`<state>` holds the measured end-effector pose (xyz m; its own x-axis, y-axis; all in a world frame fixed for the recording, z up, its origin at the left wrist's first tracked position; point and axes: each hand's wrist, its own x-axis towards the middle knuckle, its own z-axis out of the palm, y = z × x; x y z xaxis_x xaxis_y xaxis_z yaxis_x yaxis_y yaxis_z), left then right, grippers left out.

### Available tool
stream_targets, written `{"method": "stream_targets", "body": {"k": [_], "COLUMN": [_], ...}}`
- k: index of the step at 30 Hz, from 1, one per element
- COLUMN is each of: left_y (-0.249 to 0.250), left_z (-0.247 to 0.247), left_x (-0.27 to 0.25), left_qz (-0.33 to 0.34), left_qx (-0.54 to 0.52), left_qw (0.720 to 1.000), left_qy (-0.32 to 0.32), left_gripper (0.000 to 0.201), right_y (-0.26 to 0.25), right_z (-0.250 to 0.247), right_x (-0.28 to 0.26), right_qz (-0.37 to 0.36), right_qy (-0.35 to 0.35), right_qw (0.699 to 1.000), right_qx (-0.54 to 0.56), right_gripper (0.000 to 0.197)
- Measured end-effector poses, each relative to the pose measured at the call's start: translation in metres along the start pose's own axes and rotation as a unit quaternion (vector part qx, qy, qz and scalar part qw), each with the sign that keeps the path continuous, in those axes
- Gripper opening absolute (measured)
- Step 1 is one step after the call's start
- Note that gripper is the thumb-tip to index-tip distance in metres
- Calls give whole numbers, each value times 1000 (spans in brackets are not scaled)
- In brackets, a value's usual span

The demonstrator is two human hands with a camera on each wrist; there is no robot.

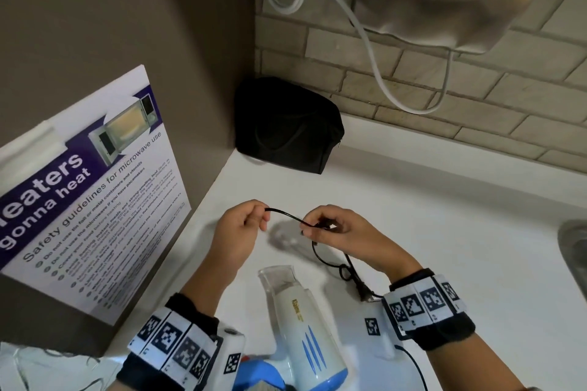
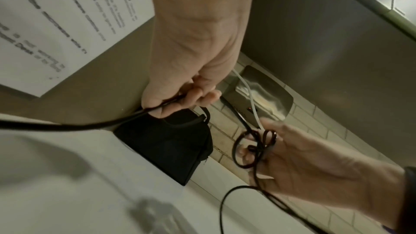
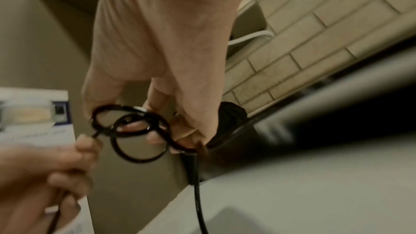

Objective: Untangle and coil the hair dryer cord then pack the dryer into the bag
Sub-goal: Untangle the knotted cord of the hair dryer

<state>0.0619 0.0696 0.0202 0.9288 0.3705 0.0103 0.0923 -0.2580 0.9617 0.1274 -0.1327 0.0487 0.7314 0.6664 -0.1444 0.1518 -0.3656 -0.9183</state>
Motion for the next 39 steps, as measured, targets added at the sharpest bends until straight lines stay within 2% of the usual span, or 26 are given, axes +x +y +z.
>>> {"method": "stream_targets", "body": {"k": [3, 6, 8, 10, 15, 18, 20, 22, 25, 29, 32, 35, 39], "left_y": [-2, -1, -3, -7, -8, -8, -3, 3, 8, 7, 4, 2, -2], "left_z": [-6, -5, -3, -4, -11, -10, -5, 0, -3, -14, -19, -23, -25], "left_x": [3, 1, 1, 3, 2, -1, -4, -8, -7, -2, 0, 0, 3], "left_qz": [-15, -27, -30, -36, -42, -2, 40, 60, 76, 58, 27, 0, -25], "left_qx": [-30, -55, -77, -90, -90, 6, 69, 98, 106, 93, 57, 52, 21], "left_qw": [999, 998, 996, 995, 995, 999, 991, 984, 988, 994, 998, 998, 998], "left_qy": [6, -17, -14, 1, 14, -42, -109, -136, -82, -19, 18, 33, 53], "left_gripper": [33, 33, 33, 32, 31, 26, 22, 17, 14, 26, 43, 40, 35], "right_y": [5, 8, 8, 7, 4, 4, 3, 0, -2, 0, -1, -2, 1], "right_z": [-7, -8, -7, -6, -12, -15, -14, -14, -16, -20, -25, -33, -35], "right_x": [-2, -4, -6, -8, -10, -11, -11, -12, -17, -27, -30, -34, -40], "right_qz": [30, 47, 56, 48, 14, 5, 0, 2, 19, 48, 41, 35, 57], "right_qy": [7, -53, -63, -48, 45, 83, 96, 101, 108, 125, 176, 208, 197], "right_qw": [999, 996, 994, 994, 991, 988, 988, 989, 990, 990, 978, 959, 973], "right_qx": [38, 56, 64, 87, 125, 131, 121, 111, 88, 46, 104, 189, 102], "right_gripper": [24, 31, 33, 32, 40, 33, 29, 27, 27, 31, 28, 23, 19]}}
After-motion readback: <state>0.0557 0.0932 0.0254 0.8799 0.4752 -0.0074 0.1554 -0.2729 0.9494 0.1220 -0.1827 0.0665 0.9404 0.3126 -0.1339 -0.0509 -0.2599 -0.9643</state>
